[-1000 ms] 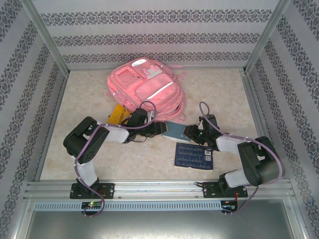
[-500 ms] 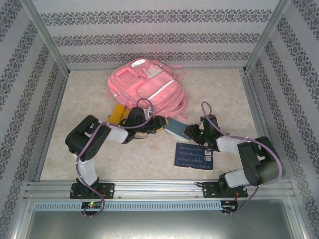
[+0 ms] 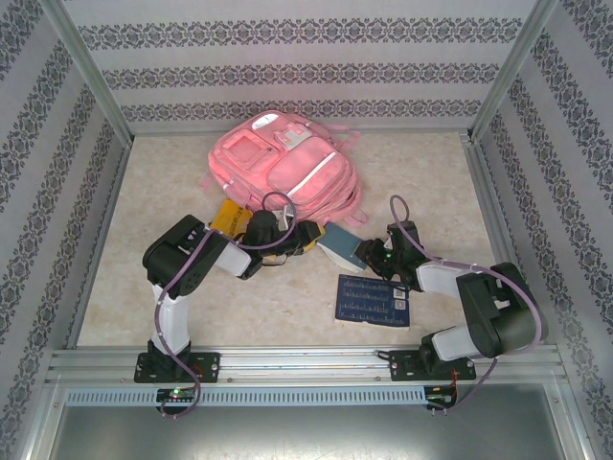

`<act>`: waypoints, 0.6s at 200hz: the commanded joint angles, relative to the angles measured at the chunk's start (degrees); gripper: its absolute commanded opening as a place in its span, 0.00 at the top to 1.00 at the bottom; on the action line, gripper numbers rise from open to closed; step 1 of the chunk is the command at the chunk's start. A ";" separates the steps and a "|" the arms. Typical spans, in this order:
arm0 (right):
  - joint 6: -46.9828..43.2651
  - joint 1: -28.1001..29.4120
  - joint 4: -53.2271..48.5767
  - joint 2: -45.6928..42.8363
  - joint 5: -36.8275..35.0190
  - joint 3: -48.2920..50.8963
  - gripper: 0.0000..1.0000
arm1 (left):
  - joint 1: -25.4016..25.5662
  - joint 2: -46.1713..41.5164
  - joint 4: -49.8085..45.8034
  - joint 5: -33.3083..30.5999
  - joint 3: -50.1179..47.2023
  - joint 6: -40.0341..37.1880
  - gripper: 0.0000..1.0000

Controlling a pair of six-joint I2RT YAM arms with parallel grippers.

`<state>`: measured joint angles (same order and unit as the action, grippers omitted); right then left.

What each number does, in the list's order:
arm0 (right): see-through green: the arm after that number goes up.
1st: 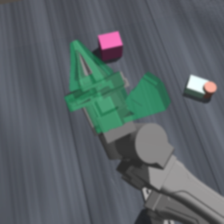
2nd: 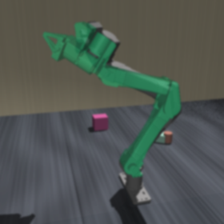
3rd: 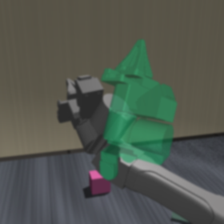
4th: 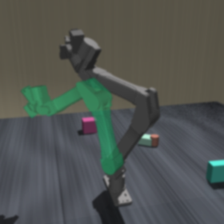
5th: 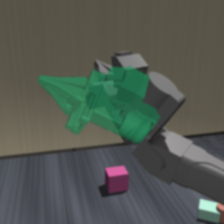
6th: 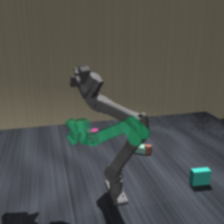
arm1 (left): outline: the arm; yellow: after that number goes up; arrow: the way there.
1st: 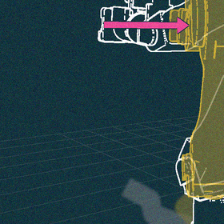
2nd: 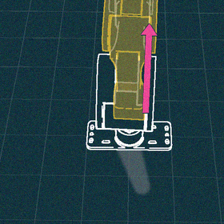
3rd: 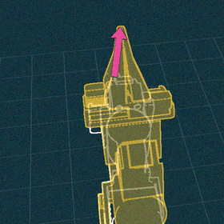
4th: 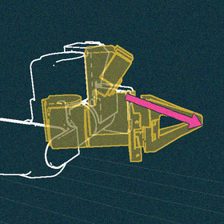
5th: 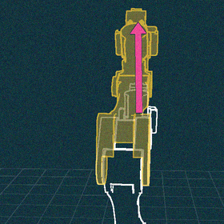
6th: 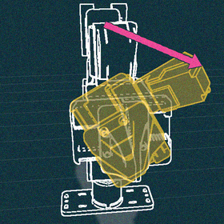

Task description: Pack books, pencil case, and school supplies into a backpack

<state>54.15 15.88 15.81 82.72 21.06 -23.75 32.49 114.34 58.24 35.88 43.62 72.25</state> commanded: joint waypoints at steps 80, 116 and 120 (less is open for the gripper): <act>-3.52 2.39 6.77 5.60 1.79 2.21 0.64 | 9.39 -1.88 -8.62 1.95 4.82 -5.02 0.63; -3.53 2.51 7.15 6.08 1.61 2.30 0.64 | 9.52 -4.91 -14.50 -0.66 4.91 -8.78 0.80; -3.64 2.49 7.21 6.00 1.49 2.30 0.65 | 9.52 -5.39 -15.90 -1.15 4.92 -9.58 0.81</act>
<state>52.53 15.90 18.87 83.42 22.15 -22.83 40.51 113.78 45.34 34.87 46.70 67.85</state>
